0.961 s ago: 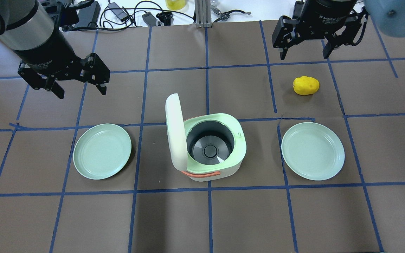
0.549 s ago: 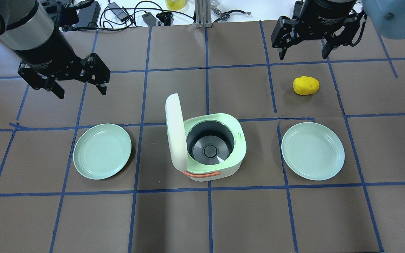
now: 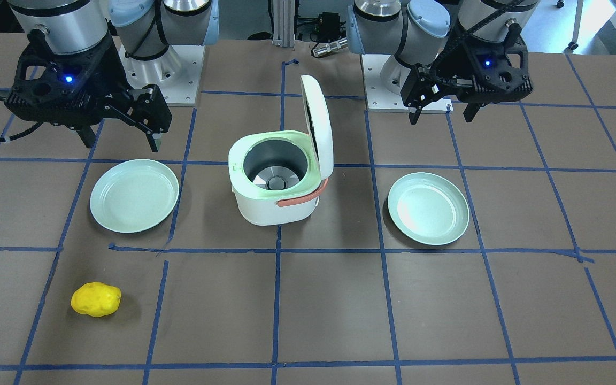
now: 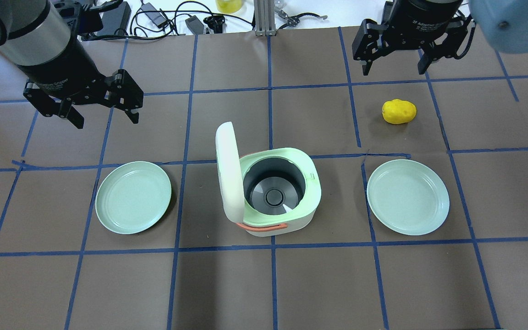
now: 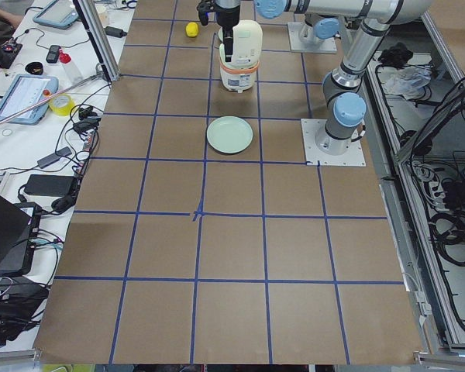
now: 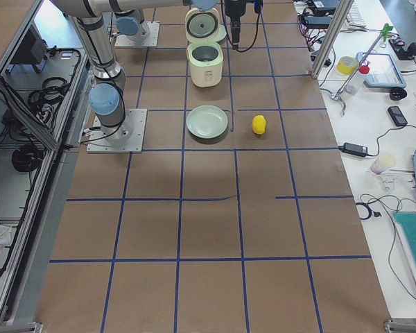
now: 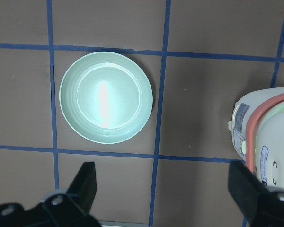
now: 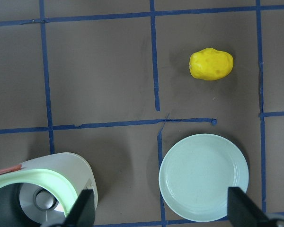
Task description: Press rice cooker button
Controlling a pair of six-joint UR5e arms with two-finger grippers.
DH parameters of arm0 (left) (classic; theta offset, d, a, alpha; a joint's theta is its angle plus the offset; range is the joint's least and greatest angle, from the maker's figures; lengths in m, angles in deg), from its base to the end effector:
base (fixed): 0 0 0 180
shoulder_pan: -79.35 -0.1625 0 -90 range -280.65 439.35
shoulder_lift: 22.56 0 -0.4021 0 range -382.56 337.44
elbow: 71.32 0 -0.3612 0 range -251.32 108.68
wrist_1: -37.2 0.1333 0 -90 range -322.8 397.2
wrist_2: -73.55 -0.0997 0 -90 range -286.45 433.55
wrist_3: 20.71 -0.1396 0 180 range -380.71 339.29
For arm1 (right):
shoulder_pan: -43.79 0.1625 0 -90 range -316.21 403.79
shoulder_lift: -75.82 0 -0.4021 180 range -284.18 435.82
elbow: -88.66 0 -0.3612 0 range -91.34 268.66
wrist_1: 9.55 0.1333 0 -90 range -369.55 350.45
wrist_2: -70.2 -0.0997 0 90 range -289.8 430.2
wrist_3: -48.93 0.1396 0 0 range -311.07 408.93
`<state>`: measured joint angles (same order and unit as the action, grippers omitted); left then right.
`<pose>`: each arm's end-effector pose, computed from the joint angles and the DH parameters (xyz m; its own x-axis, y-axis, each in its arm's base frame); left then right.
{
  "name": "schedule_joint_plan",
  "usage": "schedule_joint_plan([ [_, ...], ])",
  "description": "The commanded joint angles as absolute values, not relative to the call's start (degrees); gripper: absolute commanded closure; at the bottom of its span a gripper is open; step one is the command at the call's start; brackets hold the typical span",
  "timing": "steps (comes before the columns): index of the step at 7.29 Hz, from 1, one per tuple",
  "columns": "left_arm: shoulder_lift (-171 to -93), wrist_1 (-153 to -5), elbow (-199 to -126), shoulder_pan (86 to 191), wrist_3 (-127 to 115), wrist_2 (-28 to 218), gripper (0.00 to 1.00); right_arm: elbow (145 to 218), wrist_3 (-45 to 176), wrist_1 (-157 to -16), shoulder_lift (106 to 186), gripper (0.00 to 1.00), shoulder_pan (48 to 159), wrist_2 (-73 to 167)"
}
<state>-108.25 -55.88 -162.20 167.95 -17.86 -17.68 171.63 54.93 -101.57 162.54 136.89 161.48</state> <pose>-0.1197 -0.4339 0.4461 -0.9970 -0.0742 -0.0211 -0.0741 0.9972 -0.0072 0.1568 -0.4889 0.4587 -0.9986 0.0523 0.0116 0.0509 0.9935 -0.1023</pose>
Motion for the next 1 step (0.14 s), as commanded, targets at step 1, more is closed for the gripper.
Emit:
schedule_joint_plan([
  [1, -108.25, -55.88, -162.2, 167.95, -17.9, -17.68, 0.0, 171.62, 55.0, -101.49, 162.57, 0.0, 136.95, 161.52],
])
